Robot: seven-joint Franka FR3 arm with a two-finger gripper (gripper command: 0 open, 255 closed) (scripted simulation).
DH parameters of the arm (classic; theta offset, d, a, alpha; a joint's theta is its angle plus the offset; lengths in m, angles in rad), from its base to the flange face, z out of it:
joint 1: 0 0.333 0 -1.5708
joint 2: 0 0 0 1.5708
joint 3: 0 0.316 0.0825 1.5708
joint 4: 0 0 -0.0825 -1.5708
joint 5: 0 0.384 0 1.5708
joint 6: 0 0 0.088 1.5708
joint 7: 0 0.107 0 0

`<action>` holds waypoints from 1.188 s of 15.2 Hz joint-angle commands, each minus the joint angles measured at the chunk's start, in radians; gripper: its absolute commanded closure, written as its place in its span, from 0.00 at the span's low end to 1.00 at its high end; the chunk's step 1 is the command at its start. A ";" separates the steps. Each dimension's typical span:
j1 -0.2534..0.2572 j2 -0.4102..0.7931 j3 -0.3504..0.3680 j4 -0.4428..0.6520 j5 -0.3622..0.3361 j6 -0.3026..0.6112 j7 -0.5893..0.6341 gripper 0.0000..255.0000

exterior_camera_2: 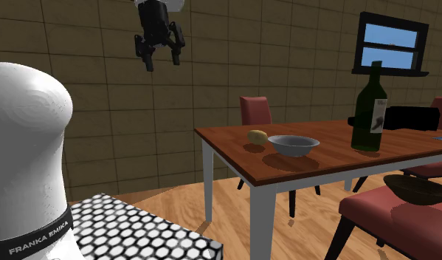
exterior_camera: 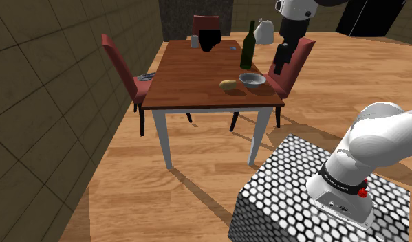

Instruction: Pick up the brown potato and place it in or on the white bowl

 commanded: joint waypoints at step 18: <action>0.001 0.633 -0.241 0.301 -0.005 0.282 -0.453 0.00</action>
